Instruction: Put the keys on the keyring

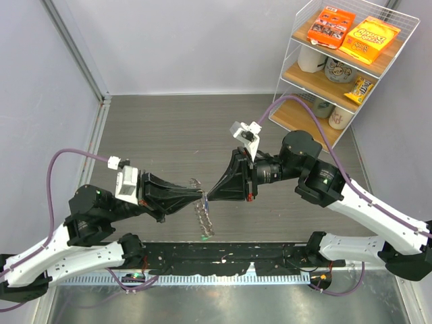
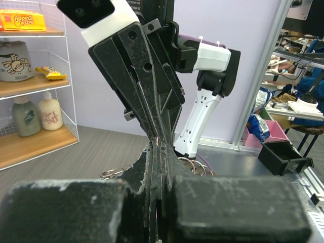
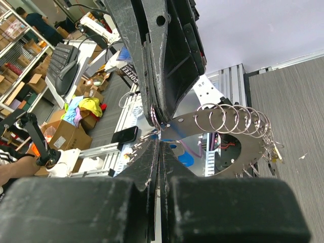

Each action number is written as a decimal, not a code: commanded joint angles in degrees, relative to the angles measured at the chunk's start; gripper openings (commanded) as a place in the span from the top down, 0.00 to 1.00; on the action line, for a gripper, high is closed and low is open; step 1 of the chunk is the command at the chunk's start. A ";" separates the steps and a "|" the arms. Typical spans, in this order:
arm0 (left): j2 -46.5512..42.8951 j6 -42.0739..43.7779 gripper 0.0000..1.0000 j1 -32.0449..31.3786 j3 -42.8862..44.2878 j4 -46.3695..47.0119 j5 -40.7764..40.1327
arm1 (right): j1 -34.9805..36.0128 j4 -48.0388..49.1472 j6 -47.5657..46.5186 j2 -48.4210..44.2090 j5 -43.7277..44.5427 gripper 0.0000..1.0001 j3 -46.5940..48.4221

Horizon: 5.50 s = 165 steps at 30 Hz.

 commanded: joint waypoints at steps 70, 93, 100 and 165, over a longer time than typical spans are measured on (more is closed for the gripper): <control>0.09 21.42 1.00 -0.15 -21.76 58.58 -6.76 | 10.68 -16.92 10.57 8.31 25.62 0.95 17.87; 8.62 19.57 1.00 -0.15 -19.22 83.12 -1.05 | 19.38 -28.70 5.82 6.38 34.76 0.77 23.78; 8.00 18.96 1.00 -0.15 -18.86 83.12 -0.25 | 19.38 -31.25 3.71 1.28 35.47 0.62 21.48; 1.85 2.43 1.00 -0.15 -23.61 72.75 -10.63 | 19.38 -44.88 -68.10 27.12 20.96 0.48 66.22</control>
